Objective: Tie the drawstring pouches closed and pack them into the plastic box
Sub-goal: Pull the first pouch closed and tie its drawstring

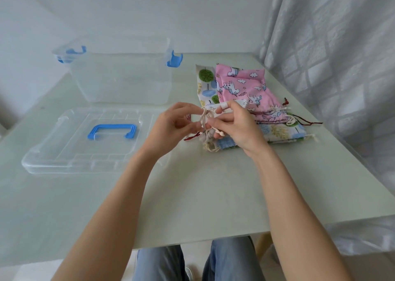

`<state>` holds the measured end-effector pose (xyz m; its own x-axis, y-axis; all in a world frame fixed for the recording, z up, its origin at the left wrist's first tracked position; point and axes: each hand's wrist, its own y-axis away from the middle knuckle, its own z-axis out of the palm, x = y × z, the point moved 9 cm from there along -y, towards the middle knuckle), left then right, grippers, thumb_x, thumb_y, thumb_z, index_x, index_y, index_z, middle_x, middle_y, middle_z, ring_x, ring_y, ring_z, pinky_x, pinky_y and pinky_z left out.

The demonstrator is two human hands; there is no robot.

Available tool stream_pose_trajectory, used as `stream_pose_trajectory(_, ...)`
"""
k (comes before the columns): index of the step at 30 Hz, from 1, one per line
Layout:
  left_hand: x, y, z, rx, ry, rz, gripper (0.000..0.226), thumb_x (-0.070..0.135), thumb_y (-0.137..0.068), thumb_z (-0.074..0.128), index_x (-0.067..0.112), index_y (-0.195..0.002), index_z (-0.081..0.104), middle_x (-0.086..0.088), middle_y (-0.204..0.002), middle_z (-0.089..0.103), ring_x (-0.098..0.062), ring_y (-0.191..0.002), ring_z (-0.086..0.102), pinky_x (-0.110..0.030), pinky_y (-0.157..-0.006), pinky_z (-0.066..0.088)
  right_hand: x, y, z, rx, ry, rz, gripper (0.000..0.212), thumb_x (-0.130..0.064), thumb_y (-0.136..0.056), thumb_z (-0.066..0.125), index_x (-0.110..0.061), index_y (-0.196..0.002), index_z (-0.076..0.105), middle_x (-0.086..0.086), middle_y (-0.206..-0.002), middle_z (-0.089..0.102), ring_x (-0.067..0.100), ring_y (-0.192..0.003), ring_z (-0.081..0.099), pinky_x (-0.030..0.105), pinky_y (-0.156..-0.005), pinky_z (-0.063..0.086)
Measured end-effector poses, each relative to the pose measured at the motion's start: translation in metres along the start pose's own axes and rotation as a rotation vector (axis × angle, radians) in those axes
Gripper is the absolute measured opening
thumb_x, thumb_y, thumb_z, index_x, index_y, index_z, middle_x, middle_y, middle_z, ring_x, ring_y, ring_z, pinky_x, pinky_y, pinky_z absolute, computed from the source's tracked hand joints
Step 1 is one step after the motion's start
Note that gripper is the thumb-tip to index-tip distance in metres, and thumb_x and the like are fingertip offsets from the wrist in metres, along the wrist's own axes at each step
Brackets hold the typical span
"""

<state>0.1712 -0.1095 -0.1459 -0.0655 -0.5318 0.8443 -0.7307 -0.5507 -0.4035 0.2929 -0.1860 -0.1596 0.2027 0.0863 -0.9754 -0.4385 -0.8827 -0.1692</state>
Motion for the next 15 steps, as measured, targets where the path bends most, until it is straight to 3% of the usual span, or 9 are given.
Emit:
stream_pose_trajectory(2, 0.007, 0.002, 0.002, -0.014, -0.104, 0.057, 0.026, 0.006, -0.081, 0.069, 0.022, -0.101, 0.065, -0.002, -0.112, 0.056, -0.027, -0.068, 0.068, -0.033, -0.068, 0.056, 0.003, -0.001, 0.001, -0.003, -0.001, 0.015, 0.022, -0.006, -0.083, 0.068, -0.007, -0.094, 0.049, 0.014, -0.076, 0.07, 0.022, -0.055, 0.058, 0.026, -0.055, 0.05)
stream_pose_trajectory(4, 0.013, 0.002, 0.005, -0.034, -0.144, 0.089, 0.027, 0.008, -0.08, 0.07, 0.025, -0.099, 0.065, -0.001, -0.115, 0.054, -0.023, -0.064, 0.067, -0.027, -0.064, 0.055, 0.004, -0.001, 0.001, -0.007, 0.011, 0.01, 0.017, -0.008, -0.084, 0.067, -0.001, -0.096, 0.058, 0.019, -0.079, 0.07, 0.024, -0.059, 0.059, 0.029, -0.057, 0.051)
stream_pose_trajectory(6, 0.017, 0.001, 0.008, -0.056, -0.172, 0.111, 0.026, 0.011, -0.08, 0.071, 0.026, -0.099, 0.065, 0.002, -0.118, 0.052, -0.016, -0.064, 0.068, -0.021, -0.062, 0.054, 0.004, 0.001, 0.004, -0.025, -0.028, -0.004, 0.012, -0.008, -0.084, 0.065, 0.0, -0.093, 0.066, 0.012, -0.072, 0.068, 0.015, -0.054, 0.057, 0.025, -0.055, 0.05)
stream_pose_trajectory(9, 0.019, -0.002, 0.01, -0.061, -0.195, 0.102, 0.025, 0.012, -0.08, 0.071, 0.025, -0.101, 0.065, 0.004, -0.123, 0.05, -0.008, -0.064, 0.069, -0.029, -0.06, 0.057, 0.001, 0.004, 0.009, -0.058, -0.077, -0.01, 0.01, -0.004, -0.086, 0.062, 0.0, -0.092, 0.067, 0.011, -0.07, 0.063, 0.008, -0.052, 0.055, 0.018, -0.051, 0.048)
stream_pose_trajectory(12, 0.021, -0.003, 0.008, -0.056, -0.184, 0.089, 0.026, 0.011, -0.079, 0.072, 0.021, -0.102, 0.065, 0.003, -0.122, 0.051, -0.005, -0.061, 0.068, -0.035, -0.059, 0.057, -0.002, 0.005, 0.011, -0.135, -0.102, 0.004, 0.012, 0.0, -0.085, 0.06, -0.003, -0.096, 0.065, 0.001, -0.074, 0.067, 0.007, -0.062, 0.061, 0.019, -0.058, 0.052)
stream_pose_trajectory(15, 0.02, -0.002, 0.011, -0.084, -0.213, 0.091, 0.03, 0.008, -0.077, 0.073, 0.025, -0.1, 0.062, 0.004, -0.119, 0.053, -0.005, -0.059, 0.067, -0.033, -0.06, 0.057, -0.001, 0.006, 0.014, -0.122, -0.068, 0.008, 0.007, -0.006, -0.08, 0.069, -0.01, -0.085, 0.066, 0.0, -0.074, 0.068, 0.011, -0.067, 0.064, 0.018, -0.059, 0.051)
